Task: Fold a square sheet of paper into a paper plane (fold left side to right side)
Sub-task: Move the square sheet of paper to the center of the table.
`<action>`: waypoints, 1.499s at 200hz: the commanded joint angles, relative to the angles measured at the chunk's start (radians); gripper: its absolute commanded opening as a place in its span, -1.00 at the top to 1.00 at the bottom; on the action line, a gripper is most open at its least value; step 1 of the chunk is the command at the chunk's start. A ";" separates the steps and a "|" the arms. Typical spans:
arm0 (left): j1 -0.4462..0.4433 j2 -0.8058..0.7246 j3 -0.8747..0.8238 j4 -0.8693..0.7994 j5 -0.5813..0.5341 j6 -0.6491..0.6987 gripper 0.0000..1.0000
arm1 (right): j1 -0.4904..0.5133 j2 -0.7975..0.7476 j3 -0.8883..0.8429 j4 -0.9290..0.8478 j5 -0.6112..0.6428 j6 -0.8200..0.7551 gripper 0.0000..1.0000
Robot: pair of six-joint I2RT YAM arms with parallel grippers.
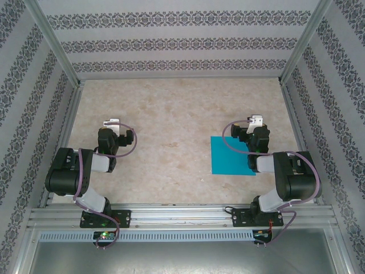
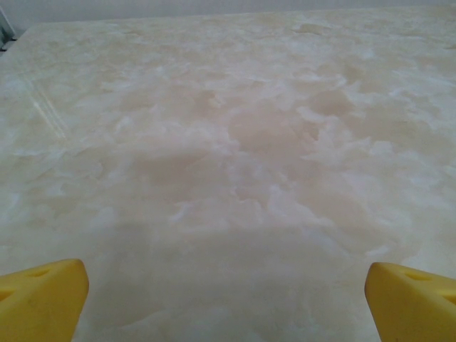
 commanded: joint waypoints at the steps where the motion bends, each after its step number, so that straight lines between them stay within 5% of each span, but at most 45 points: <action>1: 0.011 -0.079 -0.037 0.064 -0.037 -0.028 -1.00 | -0.007 -0.061 0.017 -0.034 -0.024 -0.003 -0.96; 22: 0.011 -0.269 -0.018 -0.131 -0.087 -0.042 -1.00 | -0.005 -0.224 0.037 -0.224 0.012 0.022 -0.97; 56: 0.010 -0.506 0.176 -0.621 -0.127 -0.129 -1.00 | -0.007 -0.442 0.197 -0.789 0.029 0.227 -0.96; 83: 0.011 -0.596 0.324 -0.949 -0.060 -0.293 -1.00 | -0.005 -0.504 0.288 -1.094 -0.079 0.385 -0.97; 110: 0.011 -0.640 0.359 -1.111 0.125 -0.443 -1.00 | -0.001 -0.514 0.313 -1.237 -0.190 0.509 -0.96; 160: -0.041 -0.575 0.241 -1.081 0.448 -0.683 -0.94 | 0.127 -0.407 0.309 -1.289 -0.247 0.574 -0.96; 210: -0.184 -0.474 0.229 -1.015 0.413 -0.693 -0.78 | 0.237 -0.189 0.323 -1.238 -0.218 0.607 -0.96; 300: -0.201 -0.442 0.263 -1.056 0.346 -0.680 -0.59 | 0.389 0.024 0.366 -1.124 -0.232 0.775 -0.95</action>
